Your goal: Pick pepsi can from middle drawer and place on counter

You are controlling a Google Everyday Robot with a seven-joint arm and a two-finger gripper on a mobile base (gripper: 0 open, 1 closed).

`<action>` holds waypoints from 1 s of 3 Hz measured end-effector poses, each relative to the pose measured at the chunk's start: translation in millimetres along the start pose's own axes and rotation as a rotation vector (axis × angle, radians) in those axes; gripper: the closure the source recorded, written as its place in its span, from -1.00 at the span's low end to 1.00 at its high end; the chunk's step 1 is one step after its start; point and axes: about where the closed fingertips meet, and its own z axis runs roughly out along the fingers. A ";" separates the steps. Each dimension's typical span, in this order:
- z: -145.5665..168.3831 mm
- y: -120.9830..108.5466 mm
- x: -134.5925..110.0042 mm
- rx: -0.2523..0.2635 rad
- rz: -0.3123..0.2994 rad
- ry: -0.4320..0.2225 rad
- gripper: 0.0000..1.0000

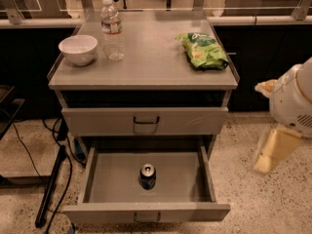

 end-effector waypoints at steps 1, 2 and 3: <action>33.6 15.1 -1.3 -0.047 0.006 -0.032 -1.00; 33.6 15.1 -1.3 -0.047 0.006 -0.032 -1.00; 39.8 20.4 -1.5 -0.068 0.008 -0.046 -1.00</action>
Offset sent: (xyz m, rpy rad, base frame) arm -0.0030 0.0101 -0.0316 0.0391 0.0320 0.0133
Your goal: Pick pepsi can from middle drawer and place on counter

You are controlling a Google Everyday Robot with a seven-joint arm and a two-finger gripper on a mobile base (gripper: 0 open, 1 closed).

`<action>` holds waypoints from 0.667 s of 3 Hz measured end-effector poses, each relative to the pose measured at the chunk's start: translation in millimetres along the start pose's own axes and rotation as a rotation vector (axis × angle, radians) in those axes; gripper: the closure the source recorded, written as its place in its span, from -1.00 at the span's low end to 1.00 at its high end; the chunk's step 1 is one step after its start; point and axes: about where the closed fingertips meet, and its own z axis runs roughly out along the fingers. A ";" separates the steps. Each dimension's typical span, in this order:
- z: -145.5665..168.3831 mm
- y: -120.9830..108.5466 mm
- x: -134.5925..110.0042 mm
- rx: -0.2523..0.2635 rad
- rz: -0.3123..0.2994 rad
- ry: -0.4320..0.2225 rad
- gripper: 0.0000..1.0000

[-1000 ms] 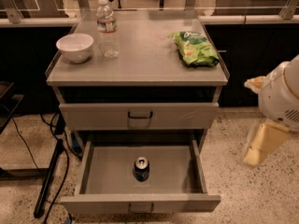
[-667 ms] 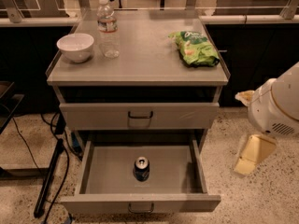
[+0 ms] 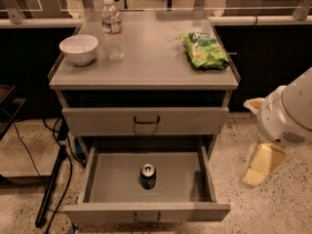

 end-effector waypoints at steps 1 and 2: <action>36.0 8.8 -3.0 -0.029 0.011 -0.024 -1.00; 74.1 11.8 -9.3 -0.042 0.015 -0.052 -1.00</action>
Offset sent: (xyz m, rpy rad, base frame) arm 0.0216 0.0465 -0.1127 0.1026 0.0362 0.0102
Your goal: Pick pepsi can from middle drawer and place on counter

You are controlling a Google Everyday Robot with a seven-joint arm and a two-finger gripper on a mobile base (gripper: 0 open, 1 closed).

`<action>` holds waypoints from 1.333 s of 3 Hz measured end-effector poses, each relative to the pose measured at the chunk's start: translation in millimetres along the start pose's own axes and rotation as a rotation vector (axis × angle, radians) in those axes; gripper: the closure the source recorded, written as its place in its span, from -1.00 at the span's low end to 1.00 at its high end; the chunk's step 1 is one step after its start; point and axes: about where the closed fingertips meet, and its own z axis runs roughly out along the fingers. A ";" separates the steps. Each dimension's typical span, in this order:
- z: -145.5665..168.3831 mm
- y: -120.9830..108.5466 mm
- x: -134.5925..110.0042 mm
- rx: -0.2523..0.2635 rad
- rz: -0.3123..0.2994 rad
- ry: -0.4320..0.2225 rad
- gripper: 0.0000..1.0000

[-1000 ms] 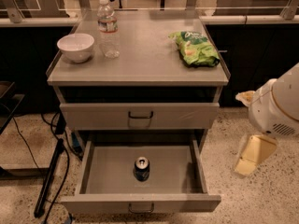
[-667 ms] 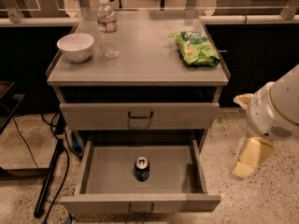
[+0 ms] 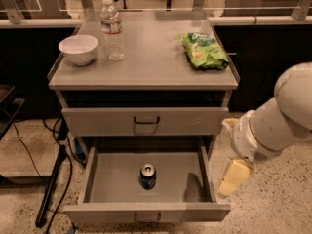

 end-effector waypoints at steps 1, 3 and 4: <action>33.2 5.9 1.9 -0.029 0.021 -0.028 -1.00; 64.7 24.7 10.3 -0.085 0.055 -0.056 -1.00; 135.4 42.9 19.2 -0.152 0.094 -0.116 -1.00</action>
Offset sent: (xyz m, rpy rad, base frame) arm 0.0009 0.0085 -0.0280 0.0337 0.0222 -0.0048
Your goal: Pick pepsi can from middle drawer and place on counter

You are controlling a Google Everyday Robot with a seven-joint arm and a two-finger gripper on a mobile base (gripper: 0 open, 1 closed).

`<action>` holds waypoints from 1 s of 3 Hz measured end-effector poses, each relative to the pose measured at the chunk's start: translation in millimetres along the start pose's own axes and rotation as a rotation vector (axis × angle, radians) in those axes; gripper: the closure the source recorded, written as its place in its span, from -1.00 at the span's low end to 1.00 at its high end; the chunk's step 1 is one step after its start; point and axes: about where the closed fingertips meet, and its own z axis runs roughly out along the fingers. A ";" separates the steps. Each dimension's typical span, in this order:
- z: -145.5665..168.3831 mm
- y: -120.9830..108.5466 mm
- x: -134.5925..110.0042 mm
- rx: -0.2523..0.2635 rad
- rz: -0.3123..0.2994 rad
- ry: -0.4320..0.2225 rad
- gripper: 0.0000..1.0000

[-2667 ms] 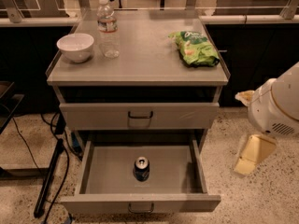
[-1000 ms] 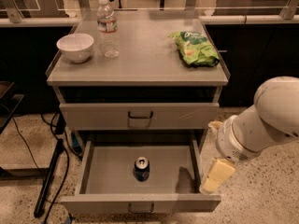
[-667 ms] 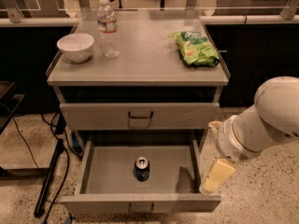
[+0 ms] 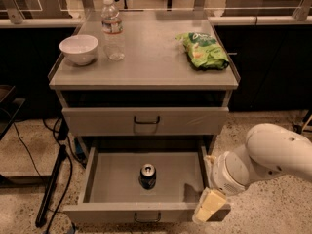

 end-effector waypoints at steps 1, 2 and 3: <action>0.1 0.0 0.0 0.000 0.000 0.000 -1.00; 30.6 1.9 2.0 0.000 0.032 -0.034 -1.00; 99.2 -22.9 4.7 -0.001 0.077 -0.101 -1.00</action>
Offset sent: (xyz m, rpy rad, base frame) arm 0.0040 0.0377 -0.0913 0.1170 0.0141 -0.1021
